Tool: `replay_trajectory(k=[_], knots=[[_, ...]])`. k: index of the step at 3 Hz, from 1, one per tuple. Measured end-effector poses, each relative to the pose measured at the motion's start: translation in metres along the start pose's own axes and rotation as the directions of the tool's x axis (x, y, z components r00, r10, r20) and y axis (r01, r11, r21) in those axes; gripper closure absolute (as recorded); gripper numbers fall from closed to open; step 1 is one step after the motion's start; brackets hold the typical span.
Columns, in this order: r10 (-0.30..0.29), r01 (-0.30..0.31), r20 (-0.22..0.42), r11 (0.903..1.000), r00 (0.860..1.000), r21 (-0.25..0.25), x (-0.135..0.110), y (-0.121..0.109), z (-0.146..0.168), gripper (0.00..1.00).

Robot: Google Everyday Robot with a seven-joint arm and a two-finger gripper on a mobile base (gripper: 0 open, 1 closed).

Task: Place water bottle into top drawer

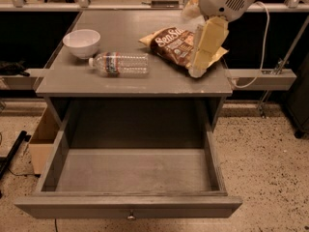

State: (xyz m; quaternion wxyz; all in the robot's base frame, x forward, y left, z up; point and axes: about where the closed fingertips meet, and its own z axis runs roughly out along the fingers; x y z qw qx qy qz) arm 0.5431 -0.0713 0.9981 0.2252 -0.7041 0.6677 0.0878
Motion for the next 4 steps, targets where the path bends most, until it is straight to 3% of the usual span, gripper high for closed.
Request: replay_trajectory(k=[1,2,4], knots=[[0.0,0.0,0.0,1.0,1.0,0.0,0.0,0.0,0.0,0.0],[0.018,-0.018,0.023,0.9998,1.0,0.004,-0.003,-0.012,0.007,0.0],[-0.01,0.011,0.081,0.9999,0.997,-0.008,-0.024,-0.045,0.034,0.0]])
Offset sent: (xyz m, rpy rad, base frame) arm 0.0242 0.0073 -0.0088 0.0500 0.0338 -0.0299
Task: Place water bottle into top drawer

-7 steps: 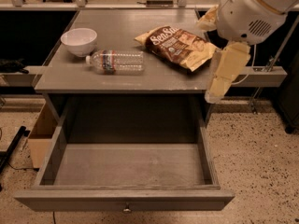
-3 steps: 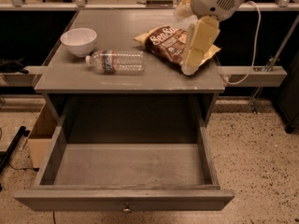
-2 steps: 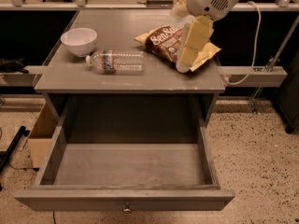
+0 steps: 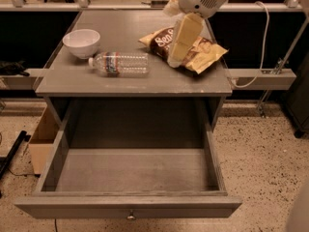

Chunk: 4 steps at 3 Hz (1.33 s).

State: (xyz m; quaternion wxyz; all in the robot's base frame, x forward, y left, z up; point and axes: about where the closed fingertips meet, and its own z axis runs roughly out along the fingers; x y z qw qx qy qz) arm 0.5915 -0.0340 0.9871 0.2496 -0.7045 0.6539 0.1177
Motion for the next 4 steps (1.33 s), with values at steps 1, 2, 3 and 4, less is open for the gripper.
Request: replay_trajectory(k=[1,2,3,4], knots=[[-0.014,0.014,0.049,0.9999,0.999,-0.009,-0.009,-0.023,0.017,0.0],[-0.042,0.044,0.08,0.9985,0.996,-0.03,-0.027,-0.045,0.045,0.0],[-0.068,0.073,0.085,0.9958,0.994,-0.056,-0.043,-0.06,0.076,0.0],[-0.074,0.081,0.079,0.9931,0.994,-0.085,-0.043,-0.075,0.107,0.0]])
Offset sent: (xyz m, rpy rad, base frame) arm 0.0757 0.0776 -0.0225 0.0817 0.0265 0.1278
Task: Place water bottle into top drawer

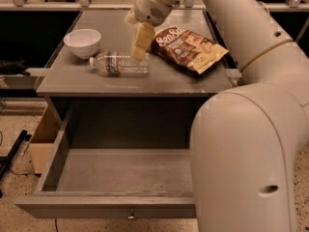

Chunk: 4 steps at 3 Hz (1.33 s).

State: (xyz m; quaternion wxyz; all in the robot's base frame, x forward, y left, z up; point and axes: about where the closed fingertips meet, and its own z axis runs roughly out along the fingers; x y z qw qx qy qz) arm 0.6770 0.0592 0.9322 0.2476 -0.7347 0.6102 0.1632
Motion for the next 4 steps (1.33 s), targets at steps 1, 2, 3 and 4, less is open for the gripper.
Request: replay_trajectory(k=[1,2,3,4], knots=[[0.04,-0.04,0.023,0.9992,0.999,0.005,0.035,-0.016,-0.002,0.0],[0.073,-0.074,0.077,0.9972,0.994,0.01,0.056,-0.023,-0.007,0.0],[0.096,-0.098,0.184,0.9952,0.978,-0.001,0.066,-0.026,-0.007,0.0],[0.1,-0.098,0.259,0.995,0.961,-0.021,0.062,-0.027,-0.001,0.0]])
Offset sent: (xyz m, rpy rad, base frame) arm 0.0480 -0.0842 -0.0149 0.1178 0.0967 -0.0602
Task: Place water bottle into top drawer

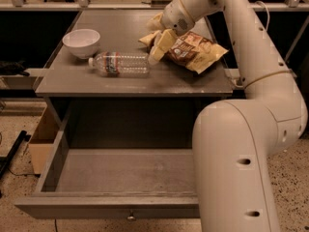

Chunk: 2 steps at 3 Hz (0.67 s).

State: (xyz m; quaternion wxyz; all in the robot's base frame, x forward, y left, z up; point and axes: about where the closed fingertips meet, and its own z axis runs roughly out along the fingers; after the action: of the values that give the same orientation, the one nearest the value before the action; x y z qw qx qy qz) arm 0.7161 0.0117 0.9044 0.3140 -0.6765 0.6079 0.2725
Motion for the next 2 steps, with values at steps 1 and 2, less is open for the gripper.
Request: replay_trajectory(k=[1,2], knots=[[-0.021,0.021,-0.077,0.9998,0.997,0.001,-0.024,0.001,0.015,0.0],[-0.082,0.084,-0.211,0.9965,0.974,0.001,-0.053,0.009,0.032,0.0]])
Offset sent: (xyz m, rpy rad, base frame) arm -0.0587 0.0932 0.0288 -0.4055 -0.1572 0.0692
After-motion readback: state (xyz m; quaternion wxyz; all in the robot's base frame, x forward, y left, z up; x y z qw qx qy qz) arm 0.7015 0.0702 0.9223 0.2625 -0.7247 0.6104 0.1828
